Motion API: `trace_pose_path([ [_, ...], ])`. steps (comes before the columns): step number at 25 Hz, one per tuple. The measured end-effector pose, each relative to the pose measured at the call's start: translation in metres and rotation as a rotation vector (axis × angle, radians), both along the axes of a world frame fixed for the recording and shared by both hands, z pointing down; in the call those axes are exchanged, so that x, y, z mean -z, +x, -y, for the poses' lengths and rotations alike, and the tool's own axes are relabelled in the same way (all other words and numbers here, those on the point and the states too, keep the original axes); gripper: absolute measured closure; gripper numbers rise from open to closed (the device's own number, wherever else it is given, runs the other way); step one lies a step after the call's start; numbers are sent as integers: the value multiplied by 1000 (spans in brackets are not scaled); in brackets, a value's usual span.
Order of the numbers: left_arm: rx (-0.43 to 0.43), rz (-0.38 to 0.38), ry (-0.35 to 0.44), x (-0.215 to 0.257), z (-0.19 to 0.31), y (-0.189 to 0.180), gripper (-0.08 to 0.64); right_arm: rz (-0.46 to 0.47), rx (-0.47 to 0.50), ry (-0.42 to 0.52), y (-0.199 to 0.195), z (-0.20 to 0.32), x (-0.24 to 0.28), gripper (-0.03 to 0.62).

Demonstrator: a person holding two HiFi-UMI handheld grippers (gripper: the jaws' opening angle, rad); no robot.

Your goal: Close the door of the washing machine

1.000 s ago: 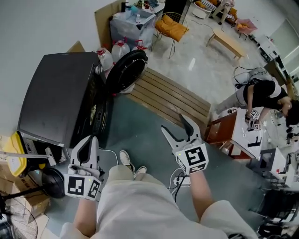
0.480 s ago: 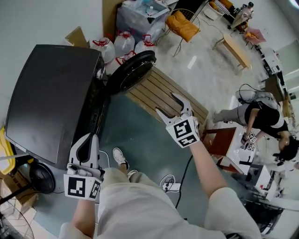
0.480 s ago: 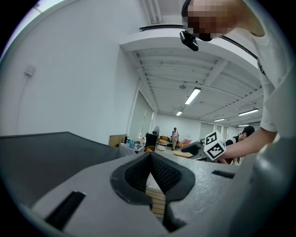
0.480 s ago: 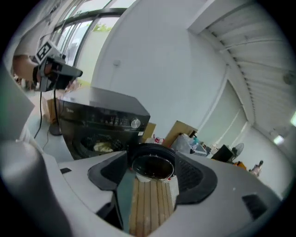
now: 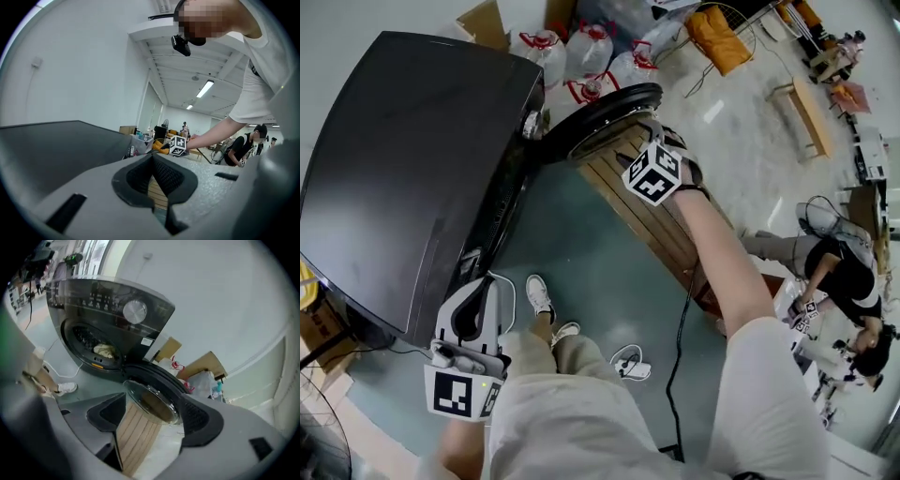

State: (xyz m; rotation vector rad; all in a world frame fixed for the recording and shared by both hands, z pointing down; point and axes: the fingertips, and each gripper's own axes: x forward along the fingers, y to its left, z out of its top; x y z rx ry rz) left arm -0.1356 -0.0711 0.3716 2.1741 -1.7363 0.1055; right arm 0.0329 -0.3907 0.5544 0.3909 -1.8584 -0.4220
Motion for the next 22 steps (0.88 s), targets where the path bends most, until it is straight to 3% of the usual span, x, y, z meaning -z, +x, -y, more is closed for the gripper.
trace_pose_path([
  [6,64,1,-37,-19,-10,-14,555,-239,134,62,-28,69,-37,247],
  [10,139,-19,-68,-33,-31,-22,555,-311,167,66,-45,97,-50,240],
  [14,208,-17,-105,-49,-55,-22,555,-414,268,84,-45,108,-75,231],
  [22,373,45,-121,-65,-94,-12,555,-429,304,79,-44,120,-104,224],
])
